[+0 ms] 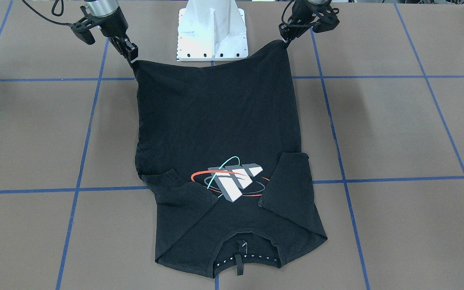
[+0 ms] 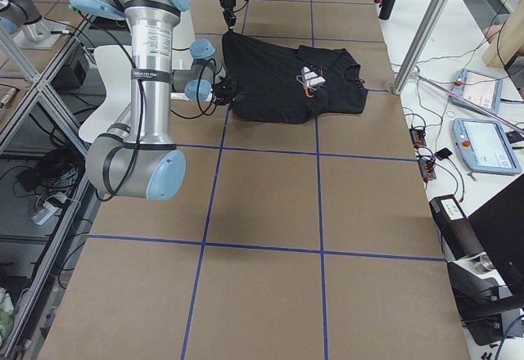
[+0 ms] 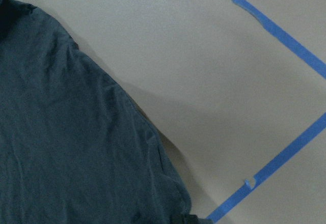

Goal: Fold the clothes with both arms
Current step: 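Grasp the bottom hem corners with both grippers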

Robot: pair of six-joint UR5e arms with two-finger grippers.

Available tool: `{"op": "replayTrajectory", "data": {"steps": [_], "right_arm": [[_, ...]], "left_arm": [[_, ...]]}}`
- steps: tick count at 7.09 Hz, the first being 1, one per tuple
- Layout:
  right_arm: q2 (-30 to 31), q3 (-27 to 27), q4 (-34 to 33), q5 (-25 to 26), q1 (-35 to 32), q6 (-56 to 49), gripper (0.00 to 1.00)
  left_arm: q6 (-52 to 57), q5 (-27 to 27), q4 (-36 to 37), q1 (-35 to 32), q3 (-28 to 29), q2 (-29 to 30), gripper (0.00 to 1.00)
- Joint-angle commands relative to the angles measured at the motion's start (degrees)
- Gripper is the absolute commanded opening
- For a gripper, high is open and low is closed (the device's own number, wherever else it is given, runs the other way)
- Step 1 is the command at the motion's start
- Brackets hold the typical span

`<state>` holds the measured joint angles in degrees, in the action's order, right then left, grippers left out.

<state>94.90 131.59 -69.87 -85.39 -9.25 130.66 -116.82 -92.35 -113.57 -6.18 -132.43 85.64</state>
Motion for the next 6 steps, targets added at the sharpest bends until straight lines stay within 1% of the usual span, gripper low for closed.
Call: {"op": "replayTrajectory", "data": {"steps": [1,2,3,4,5,6], "right_arm": [[1.15,0.87,0.00,-1.80,-1.29,-0.23,0.00],[1.86,1.04,0.00,-2.41,-2.60,-0.58,0.00],[1.95,1.13,0.00,-5.03,-4.10,-0.75,0.00],[1.78,0.78,0.00,-5.31,-3.94,-0.76,0.00],[1.60,0.26,0.00,-4.88,-3.85,-0.67,0.00],[0.99,-0.27,0.00,-4.79,-3.76,-0.67,0.00]], "left_arm": [[-3.67,-0.56,0.98,0.99,3.39,1.98,0.00],[-3.76,-0.64,2.03,-0.05,2.27,1.29,0.00],[-4.46,-1.60,3.08,-0.23,0.00,1.63,0.00],[-6.12,-1.61,4.57,0.72,4.24,1.81,0.00],[-5.35,-0.91,5.80,-0.05,6.46,1.55,0.00],[-5.34,1.88,5.82,0.20,10.40,1.63,0.00]]}}
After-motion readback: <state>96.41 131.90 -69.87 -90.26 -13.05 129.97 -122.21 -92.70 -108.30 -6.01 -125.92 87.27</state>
